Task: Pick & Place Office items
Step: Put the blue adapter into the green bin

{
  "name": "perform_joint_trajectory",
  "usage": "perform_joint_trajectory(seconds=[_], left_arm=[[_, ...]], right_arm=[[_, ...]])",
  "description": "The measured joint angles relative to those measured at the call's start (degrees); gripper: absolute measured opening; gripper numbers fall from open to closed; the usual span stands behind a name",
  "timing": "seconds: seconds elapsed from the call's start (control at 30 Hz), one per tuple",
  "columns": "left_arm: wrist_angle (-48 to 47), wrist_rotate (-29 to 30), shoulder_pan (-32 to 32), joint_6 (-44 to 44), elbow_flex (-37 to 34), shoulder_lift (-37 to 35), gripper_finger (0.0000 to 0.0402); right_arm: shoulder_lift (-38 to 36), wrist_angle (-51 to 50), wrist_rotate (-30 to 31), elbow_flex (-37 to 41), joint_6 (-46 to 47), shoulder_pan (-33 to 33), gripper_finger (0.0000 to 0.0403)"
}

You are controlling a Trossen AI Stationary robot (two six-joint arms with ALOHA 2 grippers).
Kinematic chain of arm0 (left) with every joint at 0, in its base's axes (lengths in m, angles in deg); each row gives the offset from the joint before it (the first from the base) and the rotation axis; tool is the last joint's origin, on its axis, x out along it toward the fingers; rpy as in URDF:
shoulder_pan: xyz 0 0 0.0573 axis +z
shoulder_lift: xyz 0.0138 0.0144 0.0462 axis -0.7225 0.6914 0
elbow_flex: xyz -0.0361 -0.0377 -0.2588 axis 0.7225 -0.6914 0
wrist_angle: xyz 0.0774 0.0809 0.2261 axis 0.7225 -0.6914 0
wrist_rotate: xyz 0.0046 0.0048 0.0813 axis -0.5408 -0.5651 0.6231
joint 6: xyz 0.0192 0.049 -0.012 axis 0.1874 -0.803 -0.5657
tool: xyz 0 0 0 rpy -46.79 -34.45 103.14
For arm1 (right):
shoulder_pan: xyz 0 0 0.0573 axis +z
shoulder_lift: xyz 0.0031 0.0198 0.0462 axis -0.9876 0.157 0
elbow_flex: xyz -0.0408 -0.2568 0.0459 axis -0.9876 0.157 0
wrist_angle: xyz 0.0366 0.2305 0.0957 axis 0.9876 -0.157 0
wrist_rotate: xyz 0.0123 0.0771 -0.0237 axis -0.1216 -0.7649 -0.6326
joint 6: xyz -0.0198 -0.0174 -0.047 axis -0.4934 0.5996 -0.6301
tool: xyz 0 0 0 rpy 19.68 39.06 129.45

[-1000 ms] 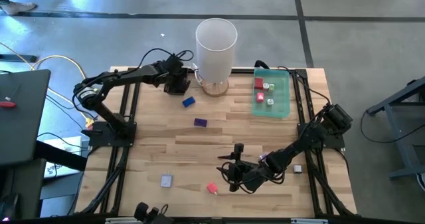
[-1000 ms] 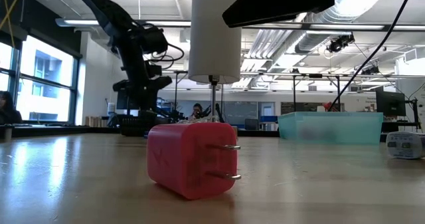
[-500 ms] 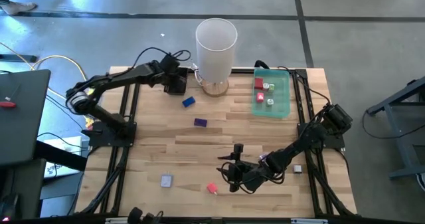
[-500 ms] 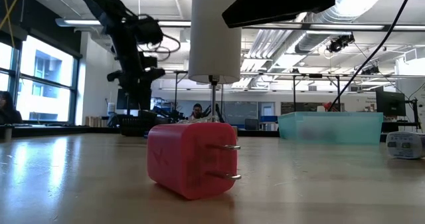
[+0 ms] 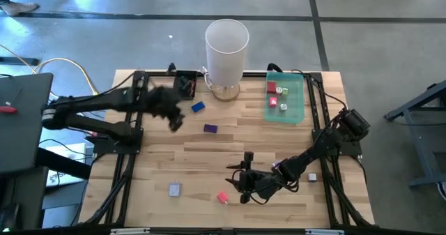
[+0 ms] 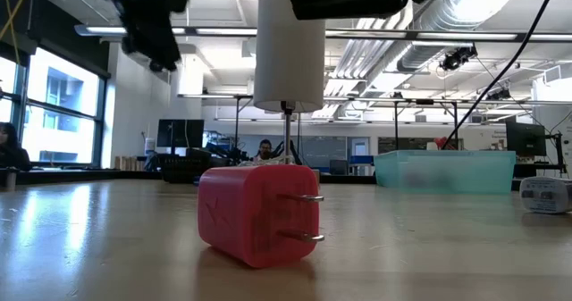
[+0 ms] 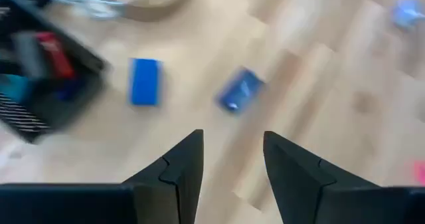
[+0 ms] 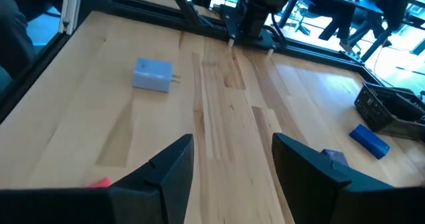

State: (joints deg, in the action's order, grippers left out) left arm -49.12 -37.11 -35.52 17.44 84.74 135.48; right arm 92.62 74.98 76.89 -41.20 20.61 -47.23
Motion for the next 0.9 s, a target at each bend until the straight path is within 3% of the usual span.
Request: perform_joint_trajectory(seconds=[0.2, 0.33, 0.5, 0.7, 0.9], left_arm=[[-1.5, 5.4, -22.3, 13.0, 0.0, -2.8, 0.015], [-1.3, 5.8, -31.4, 18.7, 0.0, -1.9, 0.015], [0.6, 8.5, -36.5, 20.0, 0.0, -0.1, 0.015], [0.6, 8.8, -38.1, 18.3, 0.0, 2.2, 0.0156], [0.8, 8.7, -38.4, 17.0, 0.0, 3.9, 0.0211]], right_arm=[[0.0, 2.2, -0.2, 0.0, 0.0, 0.0, 0.0191], [0.0, 3.5, -1.4, 0.0, 0.1, 0.0, 0.0192], [0.0, 3.5, -1.4, 0.0, 3.5, 0.0, 0.0191], [0.0, 3.1, -1.4, 0.0, 8.2, 0.2, 0.0192], [0.0, 1.6, -1.5, 0.0, 10.5, 0.5, 0.0192]])
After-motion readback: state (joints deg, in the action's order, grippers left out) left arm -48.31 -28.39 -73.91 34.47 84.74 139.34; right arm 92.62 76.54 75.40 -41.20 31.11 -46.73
